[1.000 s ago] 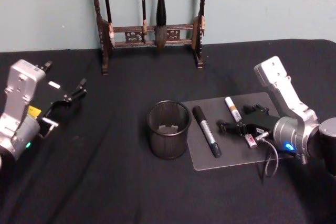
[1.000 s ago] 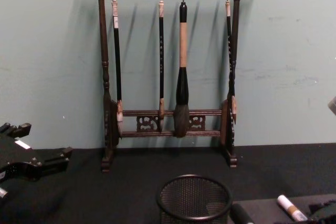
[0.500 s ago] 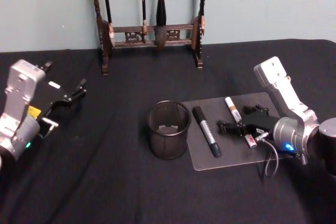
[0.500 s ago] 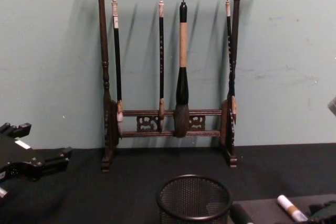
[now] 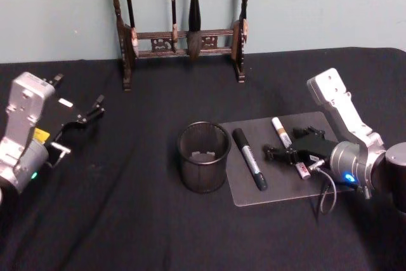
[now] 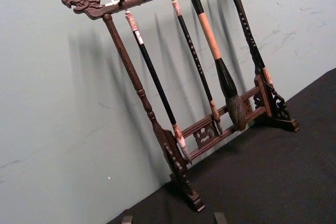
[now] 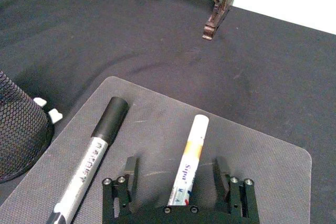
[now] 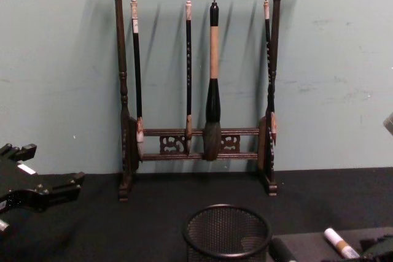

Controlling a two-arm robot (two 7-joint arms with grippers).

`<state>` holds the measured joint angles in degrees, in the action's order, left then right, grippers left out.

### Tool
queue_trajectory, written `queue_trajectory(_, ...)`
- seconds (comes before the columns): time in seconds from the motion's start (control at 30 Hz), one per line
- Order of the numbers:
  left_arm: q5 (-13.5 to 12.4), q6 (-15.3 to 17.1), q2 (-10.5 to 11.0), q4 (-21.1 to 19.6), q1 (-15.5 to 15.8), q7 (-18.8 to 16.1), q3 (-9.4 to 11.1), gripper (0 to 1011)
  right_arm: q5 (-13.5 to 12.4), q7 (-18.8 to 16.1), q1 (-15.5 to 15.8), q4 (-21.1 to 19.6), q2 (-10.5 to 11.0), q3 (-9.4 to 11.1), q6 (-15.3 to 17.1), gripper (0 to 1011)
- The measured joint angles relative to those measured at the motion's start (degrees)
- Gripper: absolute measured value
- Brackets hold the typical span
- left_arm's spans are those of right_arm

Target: Pick up the water-based marker from the table and place it into the pen holder.

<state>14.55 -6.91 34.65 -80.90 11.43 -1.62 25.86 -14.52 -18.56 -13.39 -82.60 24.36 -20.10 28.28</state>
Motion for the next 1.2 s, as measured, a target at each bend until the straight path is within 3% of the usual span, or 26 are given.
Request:
queue_trajectory(0.37,0.0,0.0,0.0,0.0,0.0,0.0,0.0,1001,-0.08,0.05,0.0,0.02,0.0,0.0,-0.03,704)
queue_trajectory(0.83,0.0,0.0,0.0,0.0,0.0,0.0,0.0,1001,-0.08,0.06,0.0,0.02,0.0,0.0,-0.03,215)
queue_trajectory(1.2,0.0,0.0,0.0,0.0,0.0,0.0,0.0,1001,-0.08,0.06,0.0,0.02,0.0,0.0,-0.03,175)
